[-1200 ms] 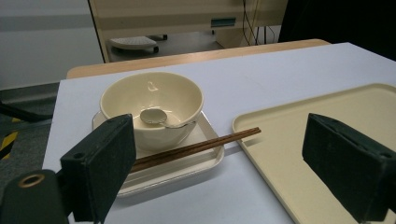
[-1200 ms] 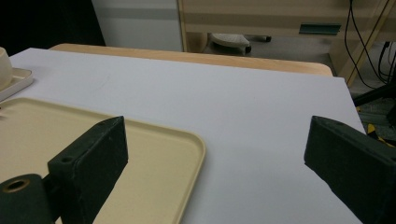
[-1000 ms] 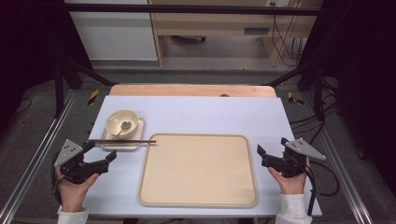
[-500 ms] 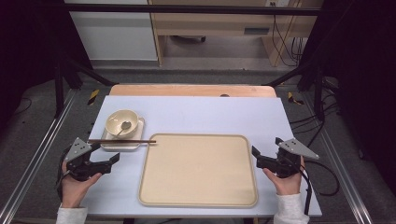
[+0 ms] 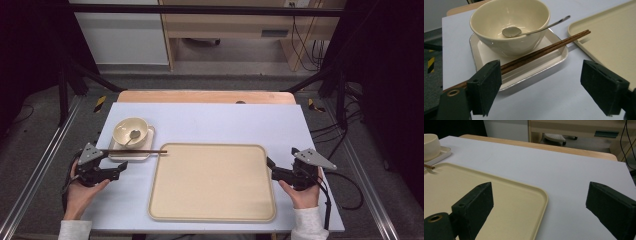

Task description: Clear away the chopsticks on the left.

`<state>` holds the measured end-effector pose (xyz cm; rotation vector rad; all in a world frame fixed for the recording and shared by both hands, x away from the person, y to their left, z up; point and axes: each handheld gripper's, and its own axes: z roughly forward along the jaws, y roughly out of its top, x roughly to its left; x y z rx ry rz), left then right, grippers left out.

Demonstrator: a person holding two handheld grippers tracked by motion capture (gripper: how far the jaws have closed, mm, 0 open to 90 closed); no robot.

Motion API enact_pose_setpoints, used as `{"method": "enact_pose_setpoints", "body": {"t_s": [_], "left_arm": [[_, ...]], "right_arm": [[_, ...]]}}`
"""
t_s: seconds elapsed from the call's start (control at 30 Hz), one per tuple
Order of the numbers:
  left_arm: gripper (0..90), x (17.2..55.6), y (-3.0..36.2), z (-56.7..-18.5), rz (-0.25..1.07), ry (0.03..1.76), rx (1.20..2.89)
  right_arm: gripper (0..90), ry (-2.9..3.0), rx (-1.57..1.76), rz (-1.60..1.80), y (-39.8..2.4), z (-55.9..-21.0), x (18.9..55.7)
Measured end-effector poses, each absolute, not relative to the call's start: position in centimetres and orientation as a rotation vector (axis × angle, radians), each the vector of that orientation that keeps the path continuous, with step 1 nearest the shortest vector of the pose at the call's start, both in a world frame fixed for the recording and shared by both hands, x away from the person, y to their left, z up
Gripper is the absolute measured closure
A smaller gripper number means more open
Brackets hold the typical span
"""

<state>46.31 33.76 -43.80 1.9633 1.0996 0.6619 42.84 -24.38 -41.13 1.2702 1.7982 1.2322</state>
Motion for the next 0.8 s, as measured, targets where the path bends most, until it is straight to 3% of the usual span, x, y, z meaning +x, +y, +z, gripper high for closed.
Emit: {"method": "enact_pose_setpoints", "body": {"t_s": [0.47,0.8], "left_arm": [[30.3,49.3,34.0,-45.2,0.643,1.107,2.054],[43.7,50.2,34.3,-46.0,0.676,1.126,2.022]], "right_arm": [[9.0,1.811,1.268,1.214,-24.2,-41.3,43.0],[9.7,1.817,1.261,1.219,-24.2,-41.2,42.9]]}}
